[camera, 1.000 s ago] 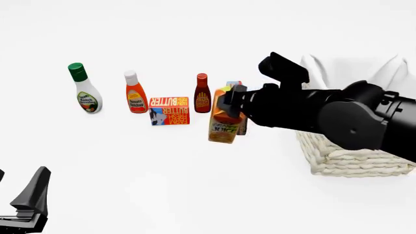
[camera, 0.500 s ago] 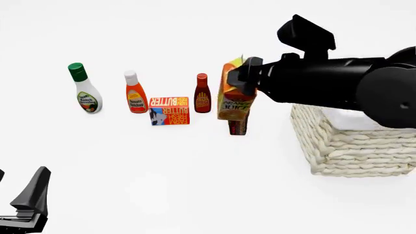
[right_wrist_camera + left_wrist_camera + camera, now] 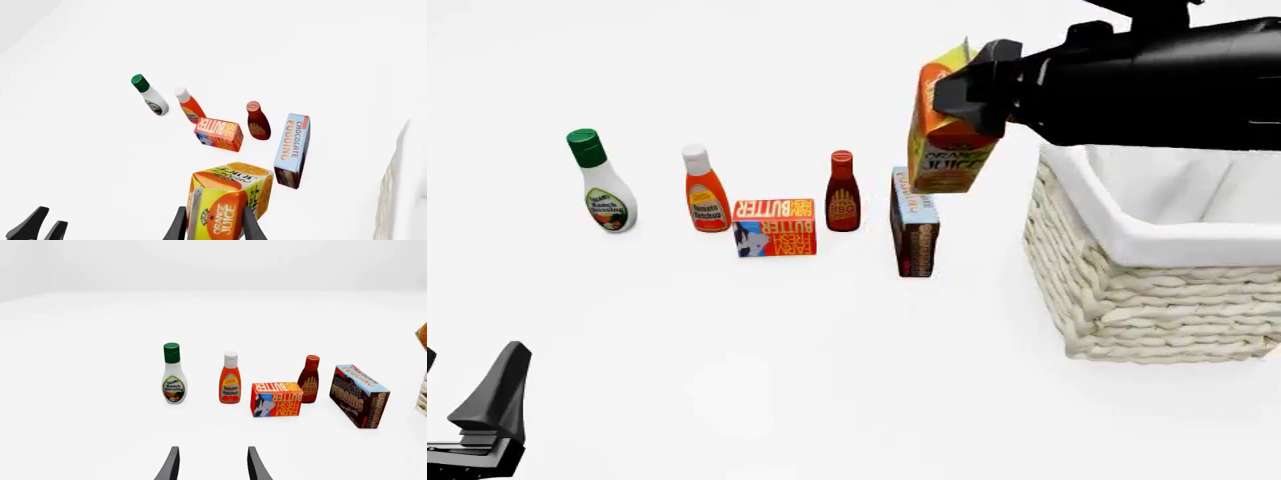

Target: Pick the orange juice and place it in the basket.

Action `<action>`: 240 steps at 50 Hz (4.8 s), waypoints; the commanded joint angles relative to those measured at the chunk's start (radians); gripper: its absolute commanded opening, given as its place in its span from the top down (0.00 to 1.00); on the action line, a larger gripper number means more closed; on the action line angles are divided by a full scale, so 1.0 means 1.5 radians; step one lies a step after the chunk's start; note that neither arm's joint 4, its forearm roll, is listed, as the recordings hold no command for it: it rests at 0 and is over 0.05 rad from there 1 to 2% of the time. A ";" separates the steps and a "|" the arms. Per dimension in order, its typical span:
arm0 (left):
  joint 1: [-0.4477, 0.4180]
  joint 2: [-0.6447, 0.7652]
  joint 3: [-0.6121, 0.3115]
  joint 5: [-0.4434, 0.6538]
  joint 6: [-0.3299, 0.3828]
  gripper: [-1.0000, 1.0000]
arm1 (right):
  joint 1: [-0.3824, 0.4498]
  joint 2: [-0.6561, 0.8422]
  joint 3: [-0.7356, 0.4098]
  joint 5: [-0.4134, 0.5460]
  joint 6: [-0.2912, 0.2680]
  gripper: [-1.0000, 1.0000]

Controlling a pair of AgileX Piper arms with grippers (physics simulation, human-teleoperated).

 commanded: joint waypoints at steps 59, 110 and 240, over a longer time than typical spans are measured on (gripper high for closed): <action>0.000 0.000 0.000 0.000 0.000 0.00 | -0.284 -0.097 -0.077 0.122 -0.160 1.00; 0.000 0.000 0.000 0.000 0.000 0.00 | -0.394 -0.094 -0.071 0.112 -0.168 1.00; 0.000 0.000 0.000 0.000 0.000 0.00 | -0.523 0.168 0.097 -0.157 -0.132 1.00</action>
